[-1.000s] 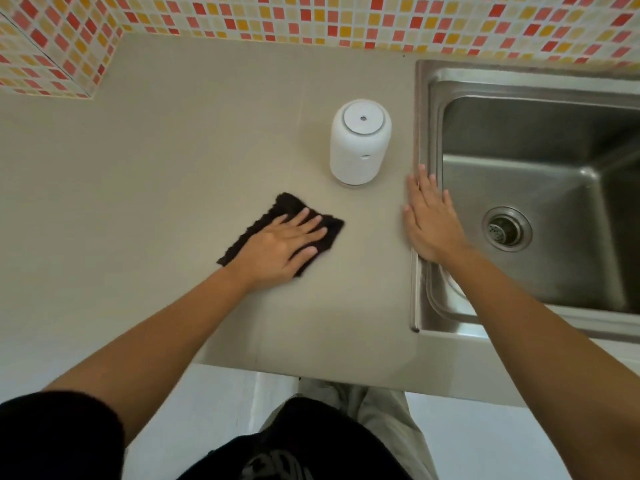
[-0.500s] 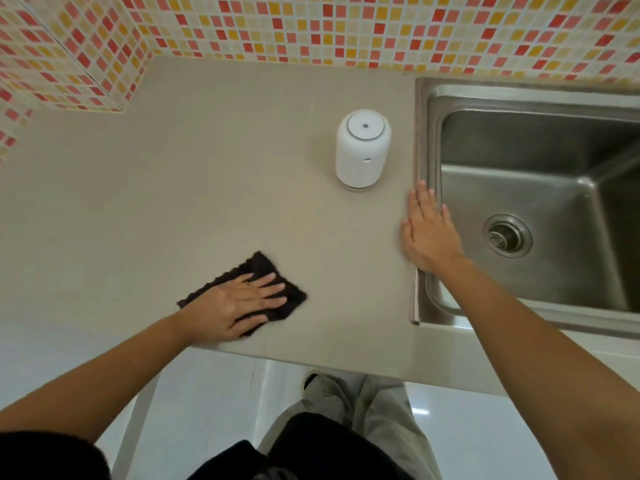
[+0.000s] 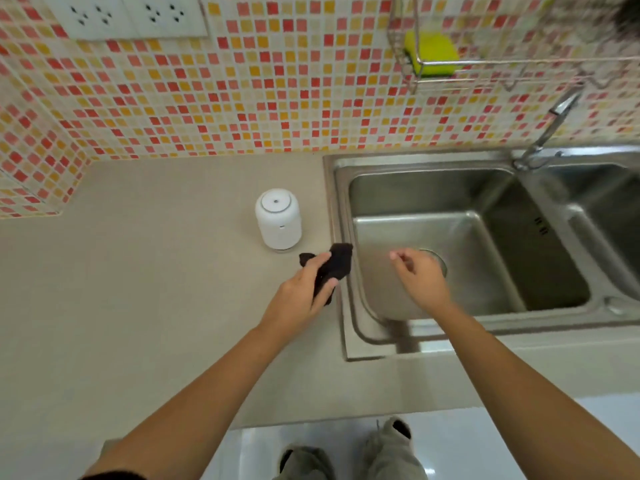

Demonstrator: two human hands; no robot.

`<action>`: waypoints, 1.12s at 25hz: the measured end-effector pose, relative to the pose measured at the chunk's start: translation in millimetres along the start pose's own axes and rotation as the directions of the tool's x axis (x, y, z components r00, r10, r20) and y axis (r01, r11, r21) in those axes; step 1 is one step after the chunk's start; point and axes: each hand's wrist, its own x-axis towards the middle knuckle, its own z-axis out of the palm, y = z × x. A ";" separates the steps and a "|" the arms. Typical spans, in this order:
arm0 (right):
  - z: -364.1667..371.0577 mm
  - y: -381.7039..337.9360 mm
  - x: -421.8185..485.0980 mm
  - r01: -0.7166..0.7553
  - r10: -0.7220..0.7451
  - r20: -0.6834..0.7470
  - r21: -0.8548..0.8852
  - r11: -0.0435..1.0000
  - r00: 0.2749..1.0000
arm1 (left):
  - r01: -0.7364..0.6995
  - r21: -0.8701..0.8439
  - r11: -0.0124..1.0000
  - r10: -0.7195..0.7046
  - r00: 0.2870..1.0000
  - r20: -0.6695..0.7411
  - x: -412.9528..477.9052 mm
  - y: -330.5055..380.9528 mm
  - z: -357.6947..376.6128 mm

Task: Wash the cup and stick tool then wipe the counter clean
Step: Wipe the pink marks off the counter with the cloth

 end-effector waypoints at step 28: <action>-358.5 -44.1 183.1 0.629 -0.617 -0.127 0.109 0.769 0.776 | -0.091 -0.053 0.994 0.069 0.941 -0.330 266.6 295.0 4.4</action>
